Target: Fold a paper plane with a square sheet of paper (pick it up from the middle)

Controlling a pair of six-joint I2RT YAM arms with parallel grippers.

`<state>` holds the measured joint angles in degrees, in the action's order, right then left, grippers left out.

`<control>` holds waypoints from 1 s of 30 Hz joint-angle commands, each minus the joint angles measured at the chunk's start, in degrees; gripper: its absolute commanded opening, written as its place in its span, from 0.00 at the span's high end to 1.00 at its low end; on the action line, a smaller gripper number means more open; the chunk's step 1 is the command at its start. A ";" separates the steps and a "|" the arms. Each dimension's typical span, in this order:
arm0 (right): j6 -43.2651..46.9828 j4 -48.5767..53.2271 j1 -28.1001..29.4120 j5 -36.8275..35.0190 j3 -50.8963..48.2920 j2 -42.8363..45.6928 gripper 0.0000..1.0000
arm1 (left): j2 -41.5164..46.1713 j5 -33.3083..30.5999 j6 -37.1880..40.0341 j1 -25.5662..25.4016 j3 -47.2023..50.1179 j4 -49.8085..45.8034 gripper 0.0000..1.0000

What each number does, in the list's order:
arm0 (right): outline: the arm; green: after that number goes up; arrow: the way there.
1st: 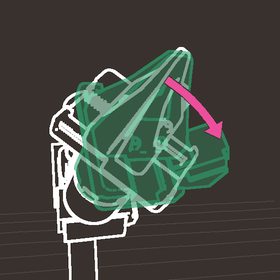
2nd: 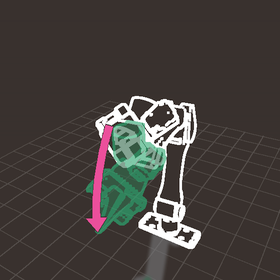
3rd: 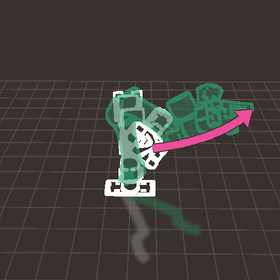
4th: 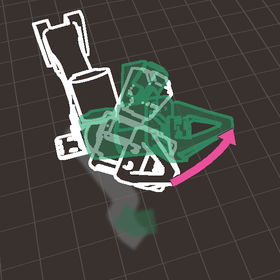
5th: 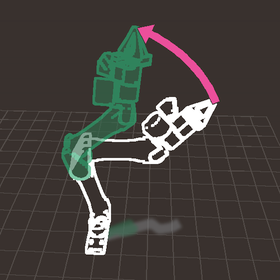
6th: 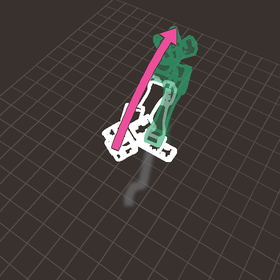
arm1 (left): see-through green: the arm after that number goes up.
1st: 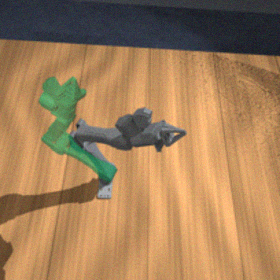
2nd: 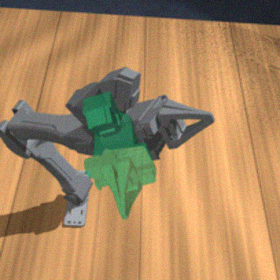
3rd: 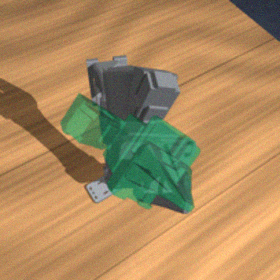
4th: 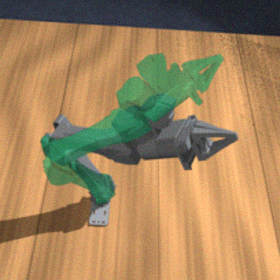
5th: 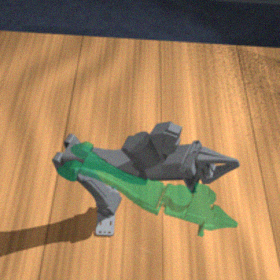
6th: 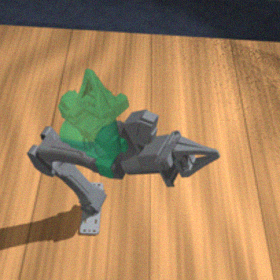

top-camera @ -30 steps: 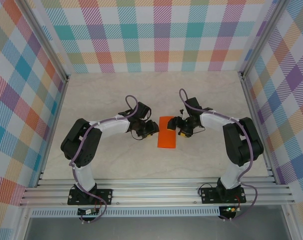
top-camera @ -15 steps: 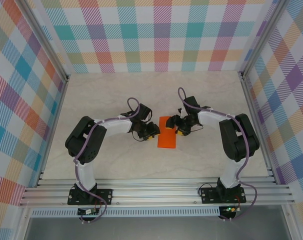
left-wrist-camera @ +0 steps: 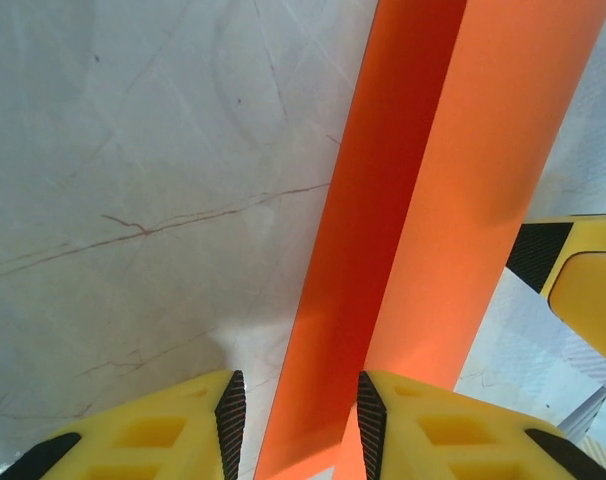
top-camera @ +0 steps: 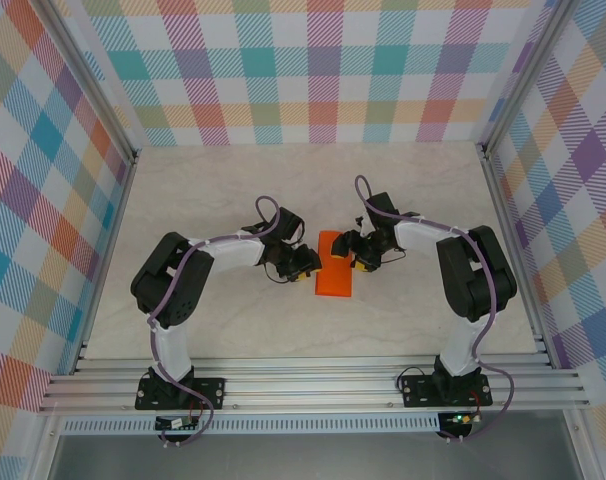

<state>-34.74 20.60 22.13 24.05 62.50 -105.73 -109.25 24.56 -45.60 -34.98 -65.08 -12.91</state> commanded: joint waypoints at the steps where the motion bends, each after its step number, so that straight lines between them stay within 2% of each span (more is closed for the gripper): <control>1: -0.17 -0.03 -0.33 -0.15 -0.18 -0.62 0.32 | -1.30 1.80 -0.37 0.11 -1.26 0.51 0.63; 18: 0.02 -0.16 -0.51 0.53 -0.52 -0.59 0.32 | -2.36 6.60 -1.46 -0.35 -2.33 4.76 0.68; 30: 0.03 -0.27 -0.97 0.59 -1.04 2.87 0.29 | -4.08 6.56 -3.35 -0.02 -5.17 7.08 0.74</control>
<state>-34.72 20.40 21.65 24.51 62.39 -105.62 -112.14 30.22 -48.07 -35.16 -68.27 -7.09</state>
